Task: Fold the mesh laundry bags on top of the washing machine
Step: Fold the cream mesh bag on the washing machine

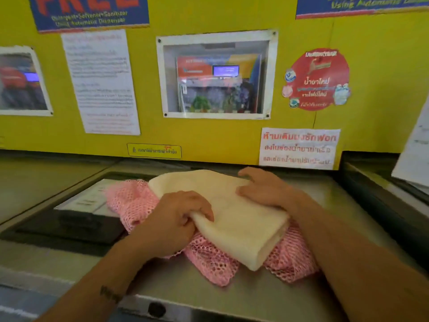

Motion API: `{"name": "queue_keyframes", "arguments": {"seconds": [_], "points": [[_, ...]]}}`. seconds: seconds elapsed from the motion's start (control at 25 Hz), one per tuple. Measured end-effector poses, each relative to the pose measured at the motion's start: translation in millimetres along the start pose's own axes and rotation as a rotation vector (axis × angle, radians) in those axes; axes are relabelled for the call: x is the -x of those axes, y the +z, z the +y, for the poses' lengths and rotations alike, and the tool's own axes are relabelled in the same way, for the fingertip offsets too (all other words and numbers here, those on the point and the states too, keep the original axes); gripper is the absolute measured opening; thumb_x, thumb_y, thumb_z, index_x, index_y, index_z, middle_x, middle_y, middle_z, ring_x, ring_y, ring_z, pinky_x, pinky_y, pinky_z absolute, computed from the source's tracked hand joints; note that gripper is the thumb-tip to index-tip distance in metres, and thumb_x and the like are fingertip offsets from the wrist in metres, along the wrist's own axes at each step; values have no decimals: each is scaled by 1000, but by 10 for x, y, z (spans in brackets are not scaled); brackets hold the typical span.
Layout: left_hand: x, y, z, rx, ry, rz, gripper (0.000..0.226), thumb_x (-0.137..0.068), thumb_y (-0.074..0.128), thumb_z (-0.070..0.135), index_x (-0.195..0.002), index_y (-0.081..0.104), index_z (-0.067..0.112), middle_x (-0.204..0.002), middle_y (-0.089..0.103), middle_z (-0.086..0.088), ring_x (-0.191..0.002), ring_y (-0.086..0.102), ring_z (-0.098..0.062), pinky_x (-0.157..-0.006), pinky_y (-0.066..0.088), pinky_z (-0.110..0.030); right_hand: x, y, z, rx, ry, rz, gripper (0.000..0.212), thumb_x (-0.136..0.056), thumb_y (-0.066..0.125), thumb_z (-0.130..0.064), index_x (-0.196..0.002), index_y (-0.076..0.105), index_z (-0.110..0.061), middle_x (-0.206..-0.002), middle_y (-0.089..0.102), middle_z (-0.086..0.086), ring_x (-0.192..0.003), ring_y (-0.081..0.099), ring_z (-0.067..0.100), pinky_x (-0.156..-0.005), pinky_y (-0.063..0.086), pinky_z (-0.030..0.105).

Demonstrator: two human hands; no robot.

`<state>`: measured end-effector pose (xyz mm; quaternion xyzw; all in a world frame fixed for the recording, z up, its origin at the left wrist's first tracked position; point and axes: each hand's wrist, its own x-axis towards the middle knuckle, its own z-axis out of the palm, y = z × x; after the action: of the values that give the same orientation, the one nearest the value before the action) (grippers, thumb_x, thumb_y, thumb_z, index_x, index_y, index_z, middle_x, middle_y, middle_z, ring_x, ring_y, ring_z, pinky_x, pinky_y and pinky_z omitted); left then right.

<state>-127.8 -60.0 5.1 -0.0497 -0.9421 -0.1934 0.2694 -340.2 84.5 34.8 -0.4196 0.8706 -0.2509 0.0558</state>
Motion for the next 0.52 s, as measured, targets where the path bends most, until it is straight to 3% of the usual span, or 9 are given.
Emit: {"name": "queue_keyframes", "arguments": {"seconds": [0.24, 0.4, 0.52], "points": [[-134, -59, 126, -14, -41, -56, 42, -62, 49, 5, -91, 71, 26, -102, 67, 8, -98, 62, -8, -88, 50, -37, 177, -74, 66, -77, -63, 109, 49, -85, 60, -25, -133, 49, -31, -139, 52, -2, -118, 51, 18, -92, 40, 28], [-408, -148, 196, -300, -131, -348, 53, -68, 48, 19, -115, 60, 41, -123, 57, 12, -115, 51, -14, -102, 40, -43, 357, -151, 139, -78, -14, 141, 51, -86, 59, -24, -136, 47, -30, -140, 51, -2, -120, 50, 18, -92, 37, 26], [-655, -45, 250, -493, -98, -390, 53, -80, 51, 26, -130, 48, 43, -132, 48, 9, -123, 44, -20, -102, 37, -46, 438, -207, 174, -62, 14, 223, 53, -84, 59, -25, -135, 48, -32, -139, 51, -1, -121, 50, 19, -99, 41, 32]]}}
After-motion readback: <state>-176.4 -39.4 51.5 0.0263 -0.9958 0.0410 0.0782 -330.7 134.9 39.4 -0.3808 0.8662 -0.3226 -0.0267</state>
